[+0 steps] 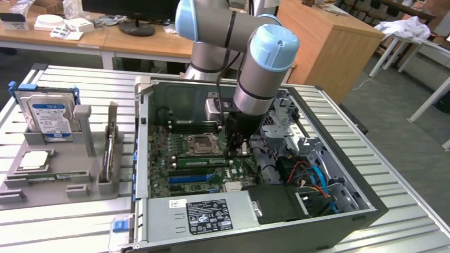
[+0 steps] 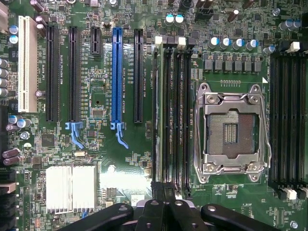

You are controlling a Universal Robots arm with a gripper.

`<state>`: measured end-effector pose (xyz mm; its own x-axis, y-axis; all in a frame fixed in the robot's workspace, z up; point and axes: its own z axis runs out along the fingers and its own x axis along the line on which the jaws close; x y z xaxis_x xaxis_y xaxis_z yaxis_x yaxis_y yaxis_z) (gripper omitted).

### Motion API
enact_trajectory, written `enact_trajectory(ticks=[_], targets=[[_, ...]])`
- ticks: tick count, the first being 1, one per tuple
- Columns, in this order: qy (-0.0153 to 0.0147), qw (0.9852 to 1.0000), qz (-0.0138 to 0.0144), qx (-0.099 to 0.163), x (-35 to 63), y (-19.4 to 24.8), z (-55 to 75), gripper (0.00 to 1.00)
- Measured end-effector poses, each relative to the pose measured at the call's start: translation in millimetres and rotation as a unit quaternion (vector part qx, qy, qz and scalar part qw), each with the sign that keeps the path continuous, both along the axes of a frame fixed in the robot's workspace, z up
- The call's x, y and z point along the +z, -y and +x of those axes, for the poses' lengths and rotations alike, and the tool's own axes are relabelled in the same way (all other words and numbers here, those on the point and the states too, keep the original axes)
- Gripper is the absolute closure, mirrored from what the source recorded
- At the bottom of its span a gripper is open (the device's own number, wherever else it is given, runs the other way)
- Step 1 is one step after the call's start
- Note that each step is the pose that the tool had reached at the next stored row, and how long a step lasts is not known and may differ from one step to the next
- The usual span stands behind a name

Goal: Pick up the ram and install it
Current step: 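Press down the ram until it locks into place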

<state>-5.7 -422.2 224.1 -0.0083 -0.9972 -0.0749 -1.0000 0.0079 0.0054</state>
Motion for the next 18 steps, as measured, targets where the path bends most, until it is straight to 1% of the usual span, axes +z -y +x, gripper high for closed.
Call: enact_trajectory(ticks=[18], targets=[[0.0000, 1.0000, 0.0001, 0.000, -1.3, 0.4, 0.1, 0.89]])
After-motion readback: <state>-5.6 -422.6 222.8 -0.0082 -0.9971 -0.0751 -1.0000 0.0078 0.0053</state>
